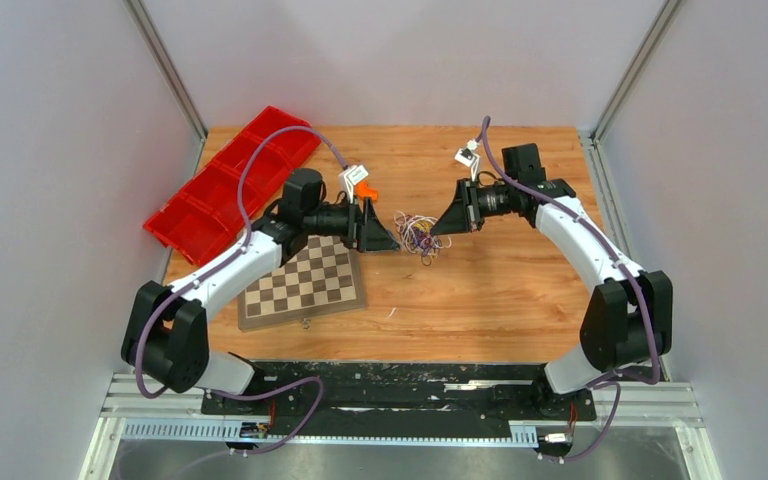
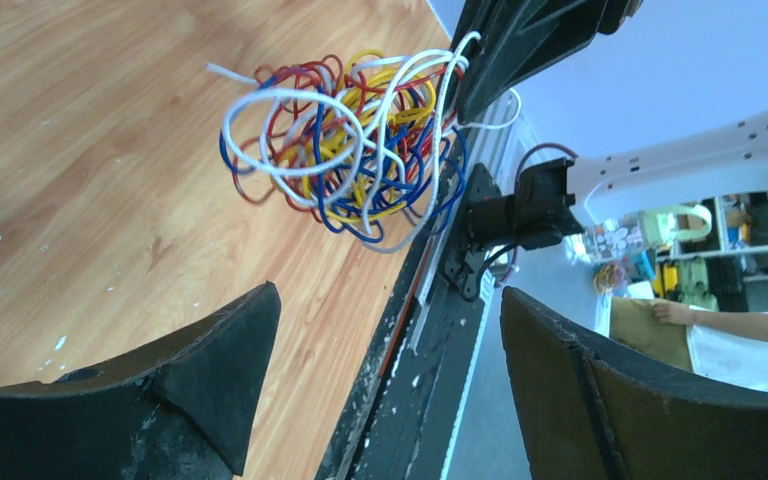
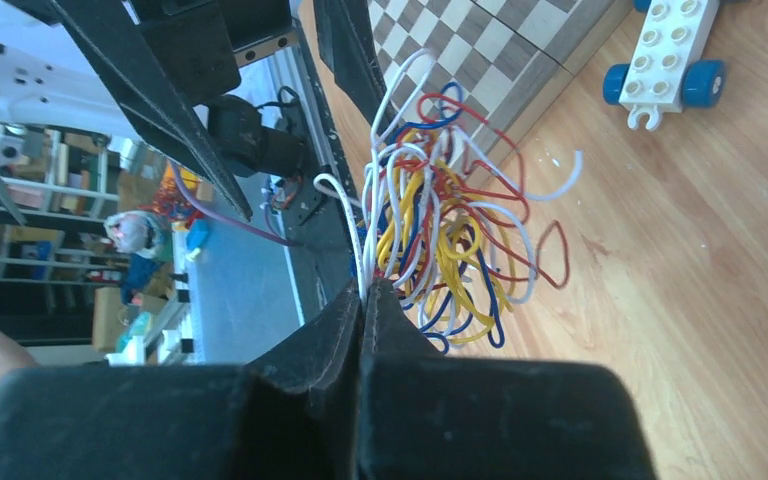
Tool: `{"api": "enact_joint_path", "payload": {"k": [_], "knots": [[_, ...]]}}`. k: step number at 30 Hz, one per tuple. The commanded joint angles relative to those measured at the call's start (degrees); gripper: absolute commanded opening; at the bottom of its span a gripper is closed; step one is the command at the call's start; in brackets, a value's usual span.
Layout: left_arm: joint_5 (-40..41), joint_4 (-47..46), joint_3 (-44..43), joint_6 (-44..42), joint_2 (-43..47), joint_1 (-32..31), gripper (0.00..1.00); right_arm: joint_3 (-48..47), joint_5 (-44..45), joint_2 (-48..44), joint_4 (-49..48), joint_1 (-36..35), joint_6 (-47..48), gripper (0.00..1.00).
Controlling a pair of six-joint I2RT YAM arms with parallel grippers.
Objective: Untangle the cables
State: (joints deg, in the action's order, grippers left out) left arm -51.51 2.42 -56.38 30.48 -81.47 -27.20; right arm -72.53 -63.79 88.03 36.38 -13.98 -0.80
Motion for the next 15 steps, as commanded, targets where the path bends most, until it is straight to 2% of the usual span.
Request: {"api": "enact_joint_path", "payload": {"k": [1,11,13,14,15], "knots": [[1.9,-9.9,1.9,6.7,2.2,0.3,0.89,2.6,-6.8,-0.6,-8.9,0.7,-9.1,0.00],[1.9,-17.9,0.9,13.2,-4.6,-3.4,0.87,4.0,-11.1,-2.3,-17.0,0.7,-18.5,0.00],[1.7,-17.6,-0.7,13.6,-6.2,-4.6,0.79,4.3,-11.2,-2.6,-17.8,0.6,-19.4,0.00],[1.4,-17.5,-1.2,13.7,-7.0,-4.8,0.62,4.4,-11.1,-2.9,-17.7,0.8,-19.3,0.00],[0.9,-16.6,-2.0,13.6,-7.3,-4.7,0.53,4.8,-10.8,-3.2,-17.7,1.1,-19.1,0.00]]}}
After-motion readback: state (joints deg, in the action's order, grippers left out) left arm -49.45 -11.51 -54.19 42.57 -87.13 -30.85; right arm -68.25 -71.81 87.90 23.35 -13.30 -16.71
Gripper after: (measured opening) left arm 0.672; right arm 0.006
